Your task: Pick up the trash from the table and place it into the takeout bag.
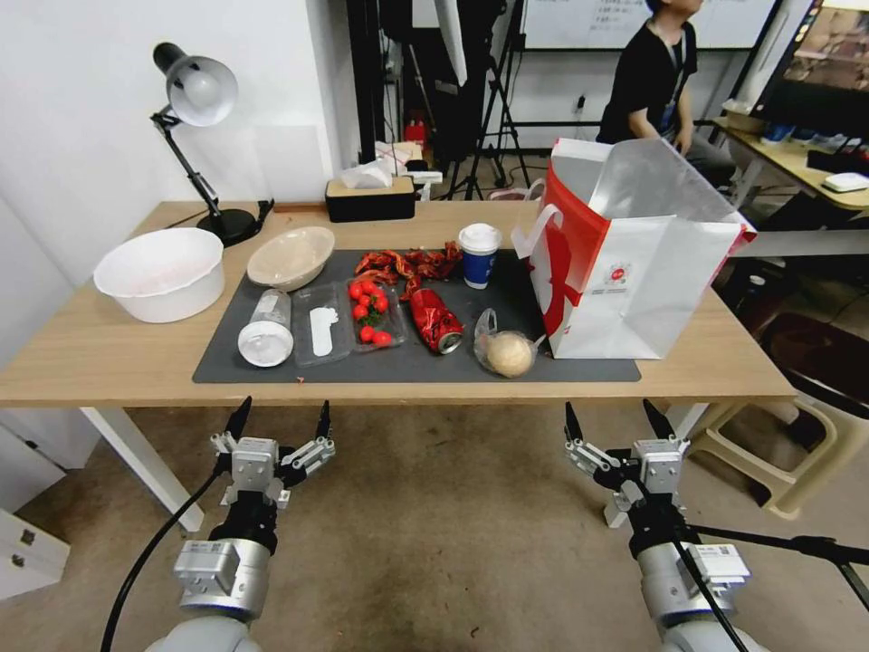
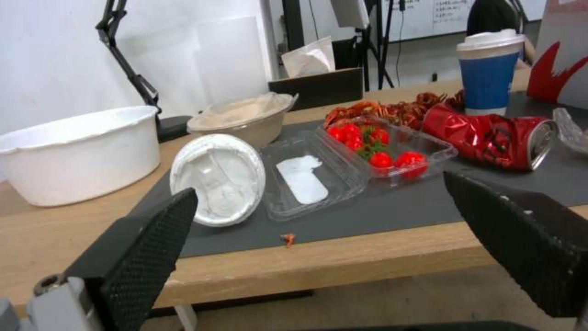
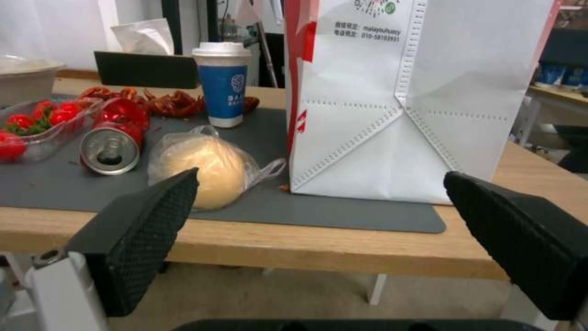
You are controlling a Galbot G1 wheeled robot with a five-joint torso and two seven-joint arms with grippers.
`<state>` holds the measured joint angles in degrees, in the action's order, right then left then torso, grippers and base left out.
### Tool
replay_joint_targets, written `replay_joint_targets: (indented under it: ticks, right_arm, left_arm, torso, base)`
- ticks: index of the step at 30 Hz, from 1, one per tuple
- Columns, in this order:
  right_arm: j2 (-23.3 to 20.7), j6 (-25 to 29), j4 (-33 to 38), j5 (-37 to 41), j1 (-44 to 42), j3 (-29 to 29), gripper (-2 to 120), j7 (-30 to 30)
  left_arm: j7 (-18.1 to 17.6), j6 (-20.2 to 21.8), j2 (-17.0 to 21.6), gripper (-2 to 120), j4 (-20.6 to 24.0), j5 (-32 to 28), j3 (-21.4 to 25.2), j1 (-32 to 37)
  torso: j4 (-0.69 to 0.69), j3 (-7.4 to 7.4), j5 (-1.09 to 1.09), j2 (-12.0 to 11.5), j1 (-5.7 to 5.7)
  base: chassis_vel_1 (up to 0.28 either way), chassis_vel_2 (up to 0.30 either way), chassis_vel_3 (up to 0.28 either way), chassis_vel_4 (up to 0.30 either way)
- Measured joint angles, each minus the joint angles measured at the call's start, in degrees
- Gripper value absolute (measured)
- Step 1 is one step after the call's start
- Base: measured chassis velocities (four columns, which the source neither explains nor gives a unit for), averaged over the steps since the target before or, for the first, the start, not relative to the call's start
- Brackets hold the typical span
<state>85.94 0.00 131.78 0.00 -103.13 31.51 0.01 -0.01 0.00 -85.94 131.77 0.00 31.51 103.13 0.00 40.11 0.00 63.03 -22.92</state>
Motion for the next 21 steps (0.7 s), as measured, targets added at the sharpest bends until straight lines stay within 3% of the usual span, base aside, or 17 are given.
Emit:
replay_joint_targets:
  ticks: [17,21]
  right_arm:
    - [0.01,-0.15,0.3,0.08,0.0,0.06,100,-0.07]
    - [0.31,-2.29,4.15,1.67,-0.13,1.76,100,-1.28]
  left_arm:
    - [-0.04,0.04,0.11,100,0.14,-0.29,-0.04,-0.11]
    - [-1.26,1.76,1.77,100,3.09,-4.26,-0.98,-1.89]
  torso:
    - [0.01,0.0,0.0,0.0,0.0]
    - [0.0,0.0,-0.02,0.0,0.0]
  base:
    - [0.0,0.0,0.0,0.0]
    - [0.0,0.0,0.0,0.0]
